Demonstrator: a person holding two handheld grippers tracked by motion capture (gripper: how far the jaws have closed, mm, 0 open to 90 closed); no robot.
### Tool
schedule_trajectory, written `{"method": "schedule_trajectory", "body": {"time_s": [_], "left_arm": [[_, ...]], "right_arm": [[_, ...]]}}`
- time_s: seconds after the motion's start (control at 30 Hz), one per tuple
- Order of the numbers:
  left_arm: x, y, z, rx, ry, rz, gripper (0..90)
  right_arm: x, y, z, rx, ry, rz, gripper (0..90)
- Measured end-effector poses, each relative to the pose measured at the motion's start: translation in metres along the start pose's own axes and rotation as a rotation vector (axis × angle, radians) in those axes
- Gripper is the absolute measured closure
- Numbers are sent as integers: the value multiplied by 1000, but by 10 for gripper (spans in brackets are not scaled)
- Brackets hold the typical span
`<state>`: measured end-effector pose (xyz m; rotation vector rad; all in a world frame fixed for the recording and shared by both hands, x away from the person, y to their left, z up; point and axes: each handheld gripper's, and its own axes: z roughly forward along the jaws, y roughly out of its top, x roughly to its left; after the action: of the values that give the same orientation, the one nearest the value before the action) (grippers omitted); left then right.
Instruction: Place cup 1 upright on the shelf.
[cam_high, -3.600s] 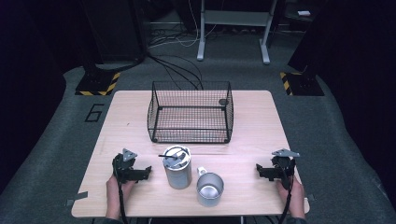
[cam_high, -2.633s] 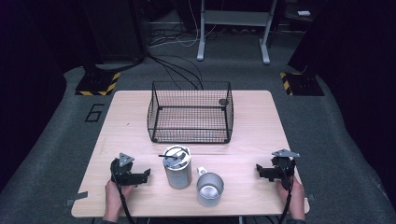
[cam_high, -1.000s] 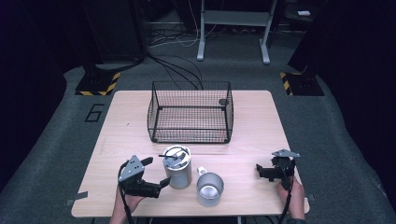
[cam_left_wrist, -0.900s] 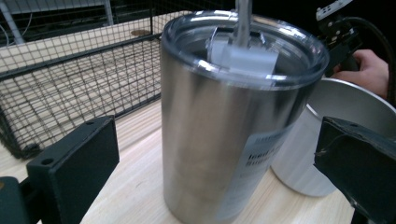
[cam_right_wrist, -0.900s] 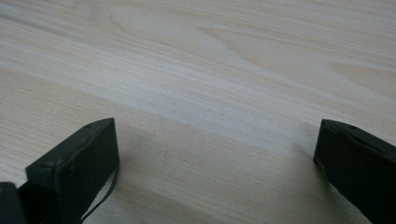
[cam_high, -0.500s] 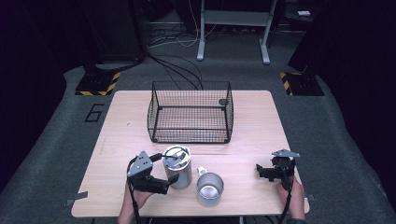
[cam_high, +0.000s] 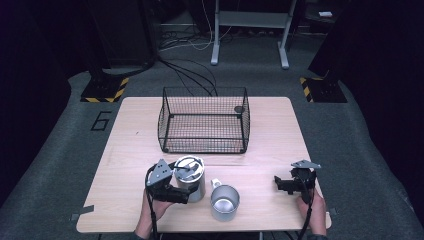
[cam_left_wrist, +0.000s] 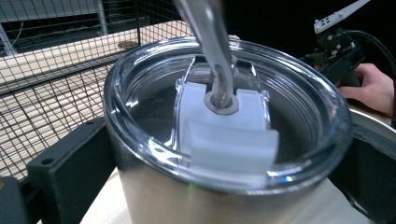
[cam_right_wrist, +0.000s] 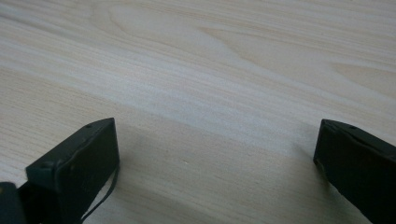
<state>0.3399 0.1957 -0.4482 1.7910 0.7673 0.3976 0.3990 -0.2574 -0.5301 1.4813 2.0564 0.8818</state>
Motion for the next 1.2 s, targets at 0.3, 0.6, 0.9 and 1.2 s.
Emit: {"method": "schedule_trajectory", "body": {"time_s": [0.3,0.6,0.9,1.2], "left_arm": [[-1,-2,7,-27,16,-2,9],[-1,-2,7,-24,20,15,21],[-3,-1,5,-27,30,67,37],[-1,-2,2,-35,16,61,38]], "right_arm": [[0,0,0,-2,0,0,0],[0,0,0,-1,2,0,0],[0,0,0,2,0,-2,0],[0,0,-1,5,1,0,0]]}}
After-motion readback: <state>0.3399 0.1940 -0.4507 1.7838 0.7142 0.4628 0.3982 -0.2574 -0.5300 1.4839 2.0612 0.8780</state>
